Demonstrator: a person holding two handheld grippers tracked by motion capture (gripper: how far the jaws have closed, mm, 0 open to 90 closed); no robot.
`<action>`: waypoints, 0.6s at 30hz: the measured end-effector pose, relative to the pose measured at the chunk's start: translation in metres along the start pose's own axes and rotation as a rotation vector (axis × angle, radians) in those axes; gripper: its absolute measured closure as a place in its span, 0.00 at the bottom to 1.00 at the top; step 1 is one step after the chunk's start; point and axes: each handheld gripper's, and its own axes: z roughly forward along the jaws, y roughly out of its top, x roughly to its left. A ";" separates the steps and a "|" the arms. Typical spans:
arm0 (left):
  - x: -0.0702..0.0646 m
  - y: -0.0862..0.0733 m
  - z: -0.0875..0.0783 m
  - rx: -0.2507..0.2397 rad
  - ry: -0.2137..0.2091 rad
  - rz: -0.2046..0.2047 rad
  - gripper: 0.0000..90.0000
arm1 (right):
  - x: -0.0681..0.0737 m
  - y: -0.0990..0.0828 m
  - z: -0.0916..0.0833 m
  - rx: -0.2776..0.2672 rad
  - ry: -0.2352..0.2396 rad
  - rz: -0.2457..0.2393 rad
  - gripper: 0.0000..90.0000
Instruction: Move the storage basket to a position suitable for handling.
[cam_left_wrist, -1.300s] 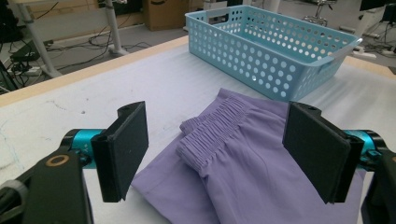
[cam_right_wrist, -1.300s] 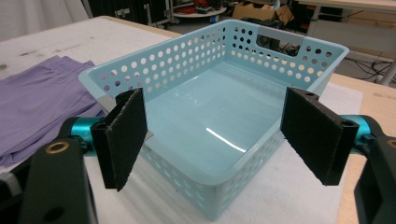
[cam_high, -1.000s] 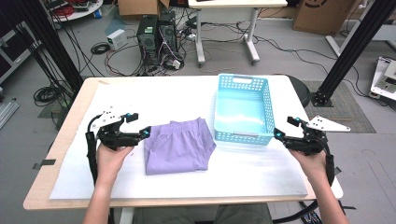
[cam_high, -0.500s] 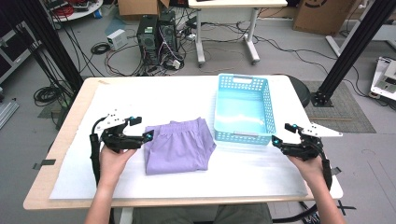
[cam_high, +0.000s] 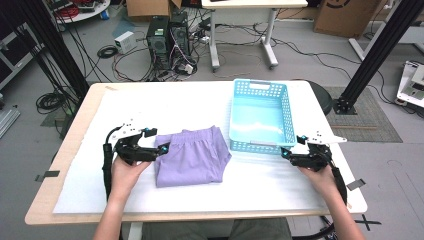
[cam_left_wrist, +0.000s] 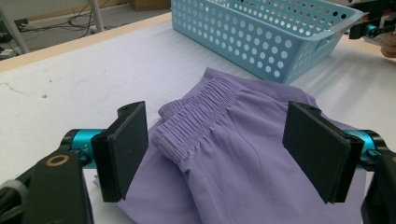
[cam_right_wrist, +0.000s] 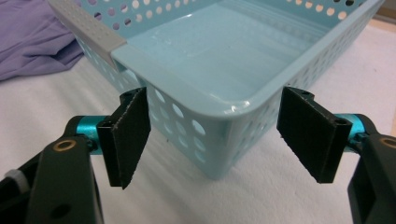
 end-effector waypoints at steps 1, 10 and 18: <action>0.000 0.000 0.001 0.003 -0.001 0.002 0.25 | 0.001 0.000 0.000 -0.002 -0.006 0.007 0.30; 0.001 -0.001 0.005 0.034 -0.014 0.007 0.25 | 0.002 0.002 -0.007 -0.031 -0.023 0.021 0.45; 0.000 -0.002 0.007 0.040 -0.017 0.004 0.25 | 0.012 0.007 -0.010 -0.065 -0.034 0.009 0.50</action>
